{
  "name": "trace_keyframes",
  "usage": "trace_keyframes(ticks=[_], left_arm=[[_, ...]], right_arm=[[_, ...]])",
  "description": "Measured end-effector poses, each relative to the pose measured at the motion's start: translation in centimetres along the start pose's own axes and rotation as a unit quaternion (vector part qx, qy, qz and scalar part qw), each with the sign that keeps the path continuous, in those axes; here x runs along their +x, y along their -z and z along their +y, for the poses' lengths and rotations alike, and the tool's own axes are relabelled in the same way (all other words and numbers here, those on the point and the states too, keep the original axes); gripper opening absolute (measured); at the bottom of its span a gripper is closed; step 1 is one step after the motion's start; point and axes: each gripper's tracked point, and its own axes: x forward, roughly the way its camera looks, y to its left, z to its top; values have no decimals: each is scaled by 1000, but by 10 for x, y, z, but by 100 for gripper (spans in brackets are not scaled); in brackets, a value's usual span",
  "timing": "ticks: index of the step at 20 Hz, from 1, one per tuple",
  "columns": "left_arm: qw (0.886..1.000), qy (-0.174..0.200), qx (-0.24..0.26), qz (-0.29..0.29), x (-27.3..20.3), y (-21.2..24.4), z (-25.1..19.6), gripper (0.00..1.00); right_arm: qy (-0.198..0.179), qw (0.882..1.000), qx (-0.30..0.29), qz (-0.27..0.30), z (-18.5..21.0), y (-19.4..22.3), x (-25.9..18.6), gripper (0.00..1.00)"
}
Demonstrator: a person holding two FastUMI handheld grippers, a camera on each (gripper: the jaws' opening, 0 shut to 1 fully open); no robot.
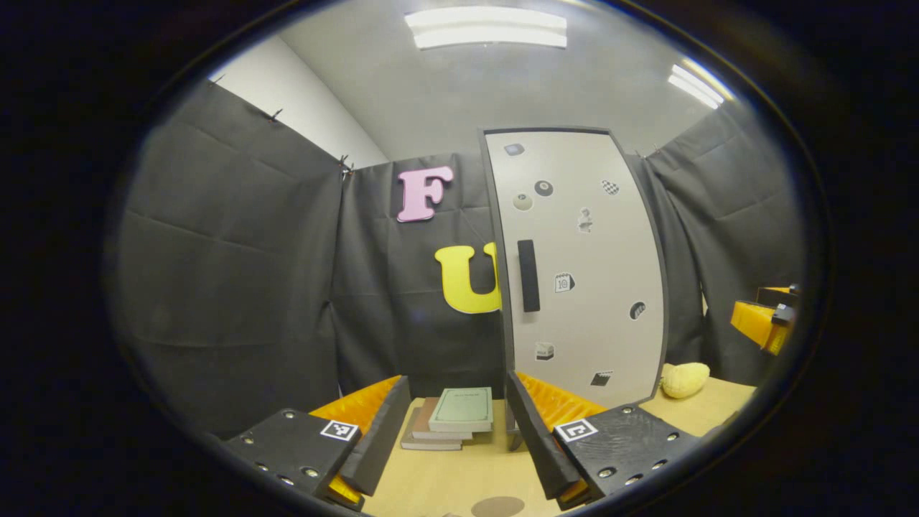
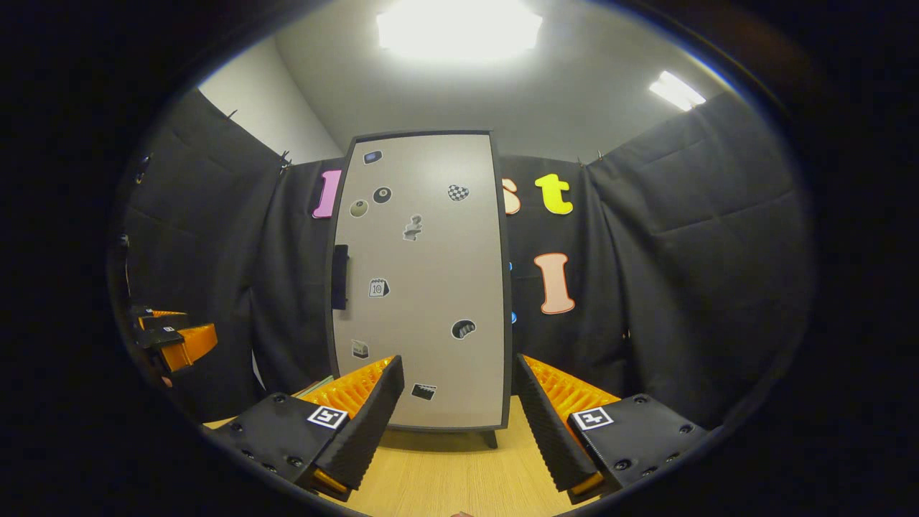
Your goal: Open the cabinet door with the right hand, grasp the bottle in the cabinet with the left hand and place it on the coaster, then close the cabinet door with the right hand.
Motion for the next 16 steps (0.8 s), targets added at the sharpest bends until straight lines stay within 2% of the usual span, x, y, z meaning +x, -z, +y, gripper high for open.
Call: trace_keyframes(ticks=[7,13,15,16], left_arm=[[1000,-6,-1,2,0,1,11,82],[1000,-25,-2,8,-8,6,35,81],[999,-36,-1,11,-13,9,48,83],[999,-42,0,11,-16,11,56,81]], right_arm=[[-7,1000,1,-2,10,-8,7,98],[-28,1000,6,-11,31,-33,38,97],[-38,999,13,-10,43,-41,52,98],[-44,999,16,-10,48,-45,58,98]])
